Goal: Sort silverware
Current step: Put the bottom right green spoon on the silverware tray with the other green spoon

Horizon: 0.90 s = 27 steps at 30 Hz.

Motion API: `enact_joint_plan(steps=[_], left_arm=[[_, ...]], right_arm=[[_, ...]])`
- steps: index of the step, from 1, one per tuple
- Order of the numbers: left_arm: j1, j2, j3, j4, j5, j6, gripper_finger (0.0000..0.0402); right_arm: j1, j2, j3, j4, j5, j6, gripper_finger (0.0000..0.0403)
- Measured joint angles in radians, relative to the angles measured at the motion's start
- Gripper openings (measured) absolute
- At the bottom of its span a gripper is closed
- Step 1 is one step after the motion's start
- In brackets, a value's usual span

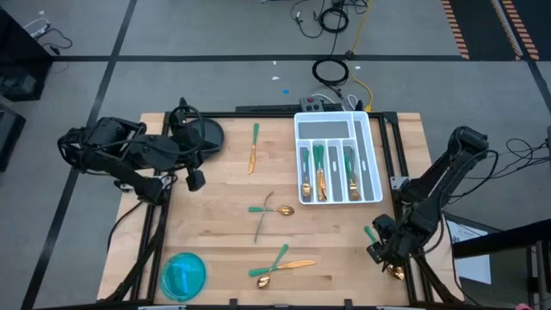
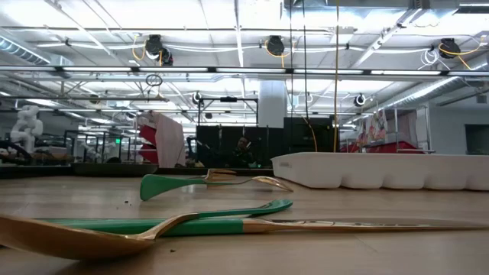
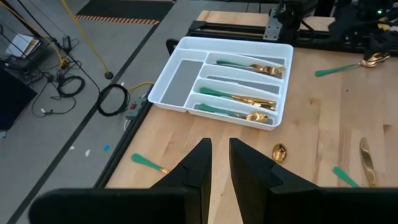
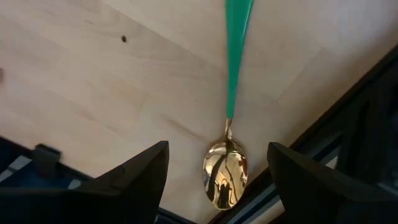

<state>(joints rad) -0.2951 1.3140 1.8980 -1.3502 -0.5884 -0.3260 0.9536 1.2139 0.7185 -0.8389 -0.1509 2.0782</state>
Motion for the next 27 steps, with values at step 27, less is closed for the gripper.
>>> enact_joint_plan(steps=[27], left_arm=[[0.021,0.000,0.000,-0.002,-0.023,0.045,0.0063]], right_arm=[[-0.039,0.161,-0.193,0.307,-0.184,-0.002,0.0125]])
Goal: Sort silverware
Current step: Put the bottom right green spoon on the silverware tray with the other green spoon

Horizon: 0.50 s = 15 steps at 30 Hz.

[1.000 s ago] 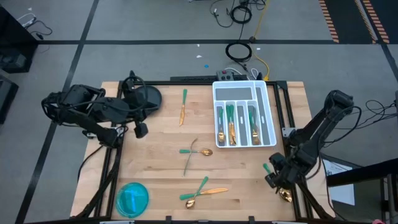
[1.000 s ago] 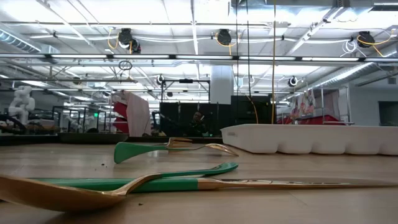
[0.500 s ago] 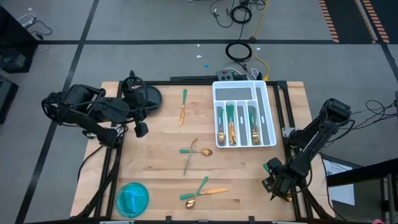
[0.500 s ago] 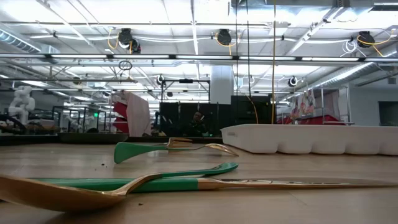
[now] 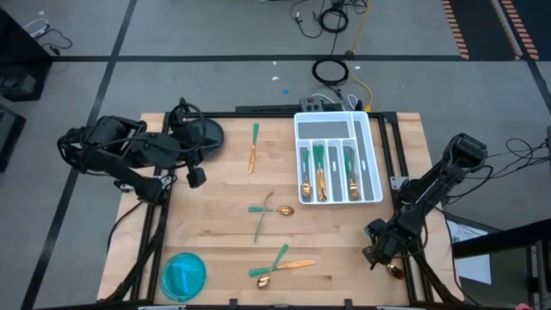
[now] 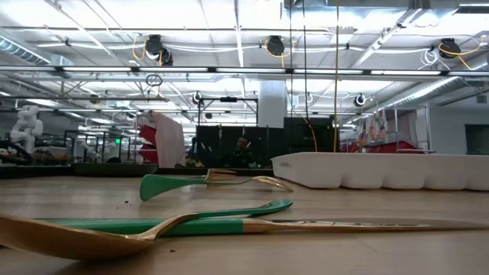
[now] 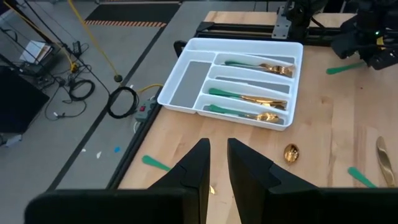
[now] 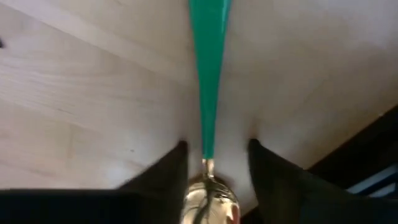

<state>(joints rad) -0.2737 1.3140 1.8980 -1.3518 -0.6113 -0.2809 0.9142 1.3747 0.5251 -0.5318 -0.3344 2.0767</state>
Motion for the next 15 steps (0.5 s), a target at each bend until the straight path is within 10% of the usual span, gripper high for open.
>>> enact_joint_plan(steps=[4,15], left_arm=[[-0.001,0.000,0.000,-0.001,0.000,0.017,0.0063],[-0.001,0.000,0.001,-0.020,0.000,0.061,0.0063]], right_arm=[[-0.005,-0.001,-0.002,0.036,-0.018,-0.007,0.0019],[-0.011,0.000,0.072,0.034,0.010,0.015,0.0002]])
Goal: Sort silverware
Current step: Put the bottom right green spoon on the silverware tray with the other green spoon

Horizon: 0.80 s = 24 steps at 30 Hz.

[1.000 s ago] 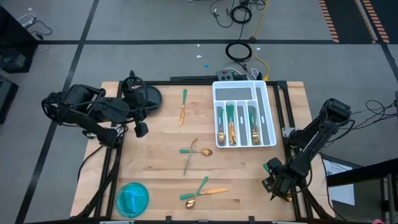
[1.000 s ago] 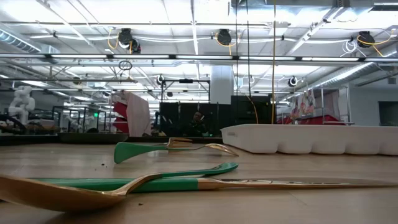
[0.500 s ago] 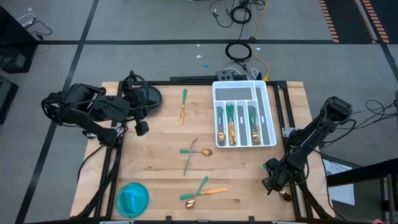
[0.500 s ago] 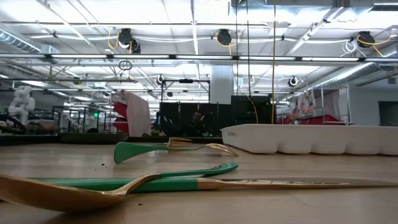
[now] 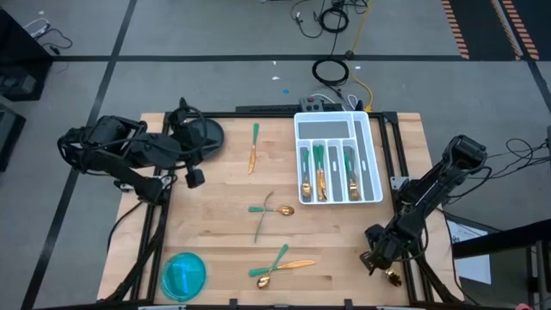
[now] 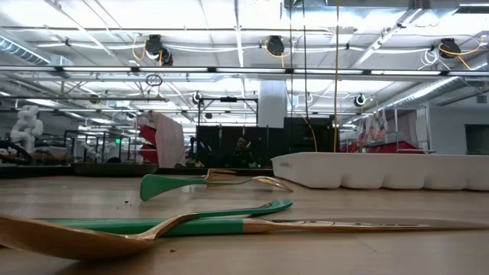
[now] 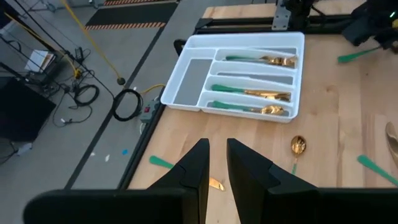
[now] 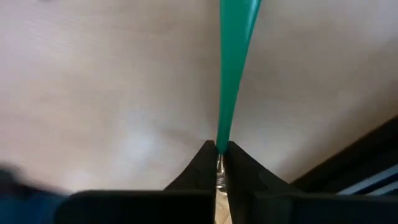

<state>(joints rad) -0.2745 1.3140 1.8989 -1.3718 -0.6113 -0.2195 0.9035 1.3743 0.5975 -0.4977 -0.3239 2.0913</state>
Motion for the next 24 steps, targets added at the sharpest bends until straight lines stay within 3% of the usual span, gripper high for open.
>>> enact_joint_plan(steps=[6,11,24], left_arm=[[0.000,0.000,0.000,-0.030,-0.015,-0.002,0.0063],[0.000,0.000,0.000,-0.030,-0.049,-0.001,0.0063],[0.000,0.000,0.000,-0.110,-0.056,-0.008,0.0063]], right_arm=[[-0.010,0.000,0.086,-0.021,0.067,0.050,0.0001],[-0.079,-0.001,0.197,-0.137,0.158,0.025,0.0001],[-0.526,-0.003,0.424,-0.401,0.226,-0.487,0.0000]])
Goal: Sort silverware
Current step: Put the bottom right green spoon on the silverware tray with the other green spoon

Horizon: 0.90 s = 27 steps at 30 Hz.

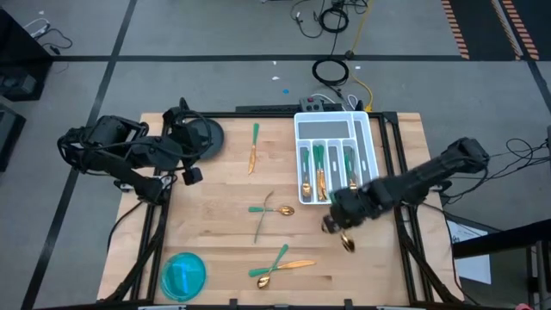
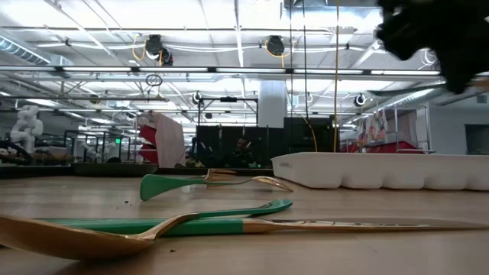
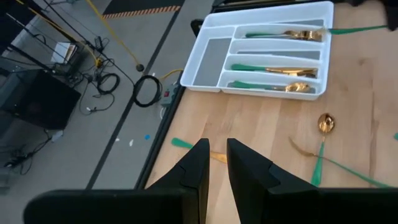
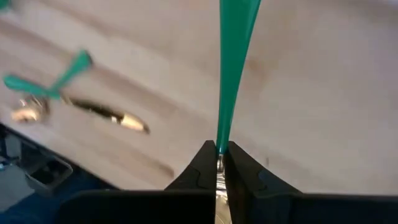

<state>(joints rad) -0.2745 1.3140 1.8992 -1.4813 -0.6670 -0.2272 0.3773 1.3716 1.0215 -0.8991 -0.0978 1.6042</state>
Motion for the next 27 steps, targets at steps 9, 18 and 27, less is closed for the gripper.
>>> enact_joint_plan(steps=[9,18,27], left_arm=[[0.000,0.000,0.000,-0.007,0.000,0.006,0.0063],[0.000,0.000,0.000,-0.029,-0.018,0.007,0.0063],[0.000,0.000,0.000,-0.029,-0.027,0.007,0.0063]], right_arm=[[-0.355,0.000,0.002,0.018,0.028,-0.370,0.0000],[-0.571,0.026,0.002,0.176,0.024,-0.566,0.0000],[-0.658,0.198,0.137,0.185,0.015,-0.722,0.0000]])
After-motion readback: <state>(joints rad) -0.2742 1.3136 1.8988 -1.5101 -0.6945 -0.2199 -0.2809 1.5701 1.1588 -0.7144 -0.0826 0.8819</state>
